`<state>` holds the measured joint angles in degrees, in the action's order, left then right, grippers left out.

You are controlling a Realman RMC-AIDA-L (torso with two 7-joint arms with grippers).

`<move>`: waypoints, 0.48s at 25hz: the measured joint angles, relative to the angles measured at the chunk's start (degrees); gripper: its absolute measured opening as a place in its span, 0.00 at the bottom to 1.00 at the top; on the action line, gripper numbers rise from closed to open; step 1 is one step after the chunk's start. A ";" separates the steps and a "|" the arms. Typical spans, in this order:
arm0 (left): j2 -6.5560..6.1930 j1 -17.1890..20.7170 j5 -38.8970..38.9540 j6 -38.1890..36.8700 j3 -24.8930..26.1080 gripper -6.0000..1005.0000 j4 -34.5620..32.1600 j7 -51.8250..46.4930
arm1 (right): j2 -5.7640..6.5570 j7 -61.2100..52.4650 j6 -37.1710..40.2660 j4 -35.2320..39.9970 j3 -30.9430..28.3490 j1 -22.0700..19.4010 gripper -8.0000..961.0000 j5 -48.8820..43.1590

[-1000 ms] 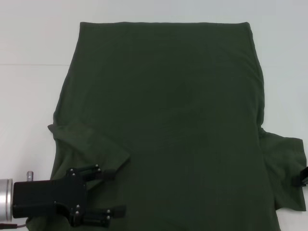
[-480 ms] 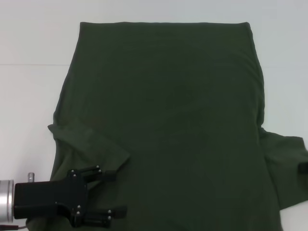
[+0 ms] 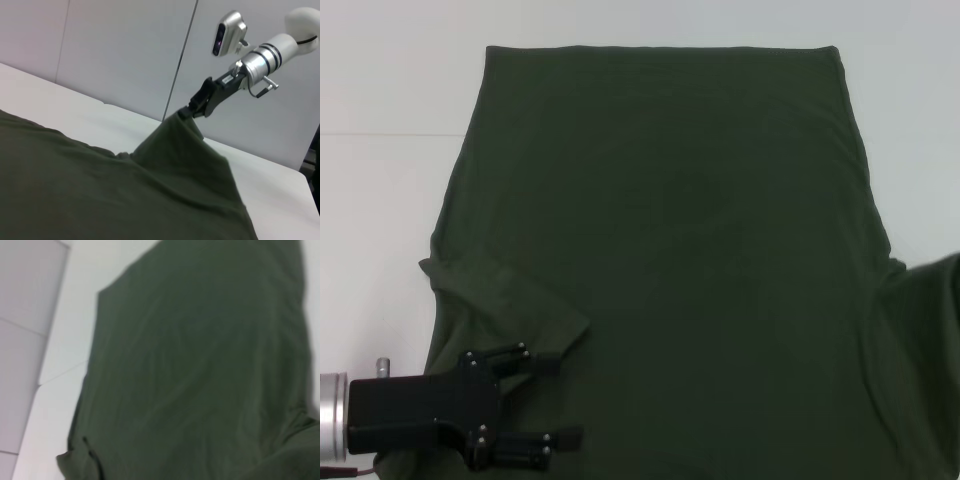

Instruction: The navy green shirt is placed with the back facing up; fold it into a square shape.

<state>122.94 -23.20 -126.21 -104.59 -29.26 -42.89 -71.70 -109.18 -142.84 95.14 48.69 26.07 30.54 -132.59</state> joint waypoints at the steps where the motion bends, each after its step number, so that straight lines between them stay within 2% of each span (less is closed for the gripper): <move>1: 0.00 0.00 0.00 0.01 0.00 0.90 0.00 -0.01 | 0.01 0.10 0.28 0.11 0.19 0.29 0.03 0.30; 6: 0.02 0.00 0.00 0.25 -0.12 0.90 -0.01 -0.02 | -0.41 0.34 0.71 -0.27 3.79 2.69 0.03 0.49; 12: 0.02 0.00 0.00 0.70 -0.38 0.90 0.04 -0.02 | -1.30 -0.48 -0.23 -3.08 12.34 6.38 0.04 0.15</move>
<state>122.96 -23.20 -126.21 -103.88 -29.65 -42.84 -71.72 -110.48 -143.33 94.91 45.61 38.40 36.92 -132.44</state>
